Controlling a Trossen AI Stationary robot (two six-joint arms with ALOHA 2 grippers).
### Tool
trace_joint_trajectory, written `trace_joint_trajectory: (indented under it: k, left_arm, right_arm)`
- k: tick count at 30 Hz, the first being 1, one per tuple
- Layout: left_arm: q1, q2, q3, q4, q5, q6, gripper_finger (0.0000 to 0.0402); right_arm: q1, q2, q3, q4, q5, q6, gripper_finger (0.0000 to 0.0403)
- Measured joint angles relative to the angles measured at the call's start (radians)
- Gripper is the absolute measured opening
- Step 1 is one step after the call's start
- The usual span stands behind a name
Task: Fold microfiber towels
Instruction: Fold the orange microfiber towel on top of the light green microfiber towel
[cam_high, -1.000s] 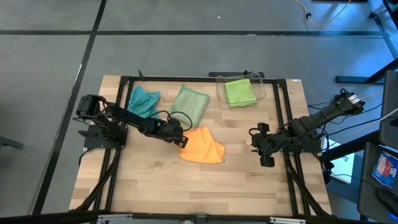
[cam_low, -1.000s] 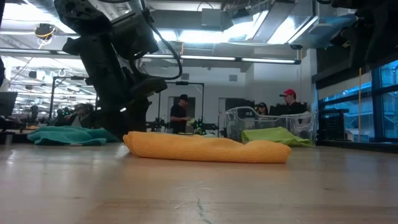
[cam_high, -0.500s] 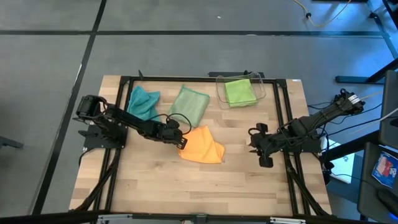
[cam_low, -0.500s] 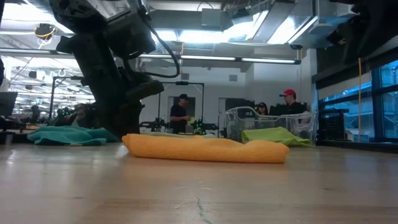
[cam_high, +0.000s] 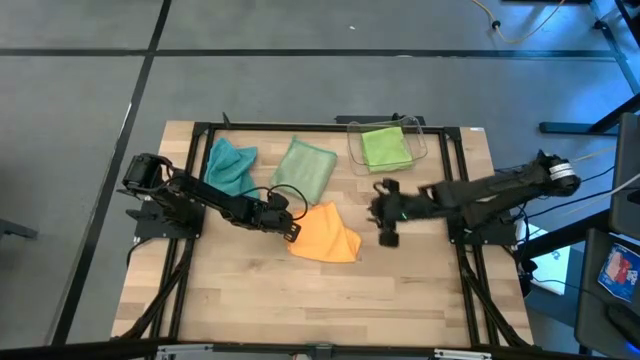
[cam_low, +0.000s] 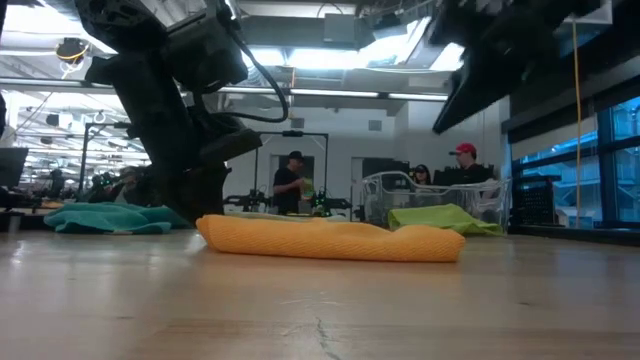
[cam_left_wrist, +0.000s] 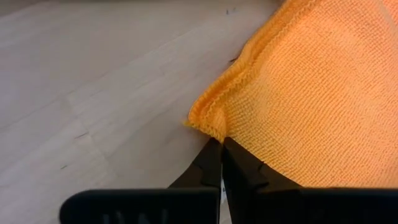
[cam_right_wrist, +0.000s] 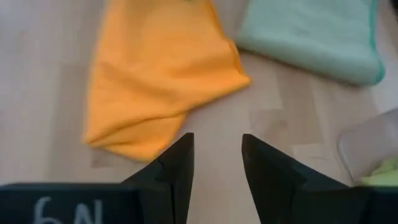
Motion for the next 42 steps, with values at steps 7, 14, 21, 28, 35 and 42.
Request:
trace_joint_trajectory:
  k: [7, 14, 21, 28, 35, 42]
  left_arm:
    - [-0.002, 0.0, 0.0, 0.002, -0.006, 0.023, 0.0]
    - [-0.002, 0.0, 0.0, 0.002, -0.011, 0.026, 0.0]
    - [-0.002, 0.0, 0.0, 0.002, -0.014, 0.052, 0.0]
    - [-0.003, 0.001, 0.0, 0.002, -0.025, 0.053, 0.0]
    - [-0.003, 0.001, 0.0, 0.002, -0.028, 0.053, 0.0]
    - [-0.003, 0.001, 0.0, 0.002, -0.031, 0.053, 0.0]
  right_arm:
    - [-0.249, 0.159, 0.0, 0.171, -0.392, -0.059, 0.0138]
    - [-0.267, 0.393, 0.0, 0.364, -0.385, -0.016, 0.0138]
    - [-0.328, 0.489, 0.0, 0.548, -0.43, 0.089, 0.0138]
    - [-0.344, 0.59, 0.001, 0.595, -0.438, 0.145, 0.0138]
    - [-0.343, 0.618, 0.0, 0.708, -0.461, 0.166, 0.0138]
    - [-0.33, 0.618, 0.0, 0.699, -0.389, 0.138, 0.0129]
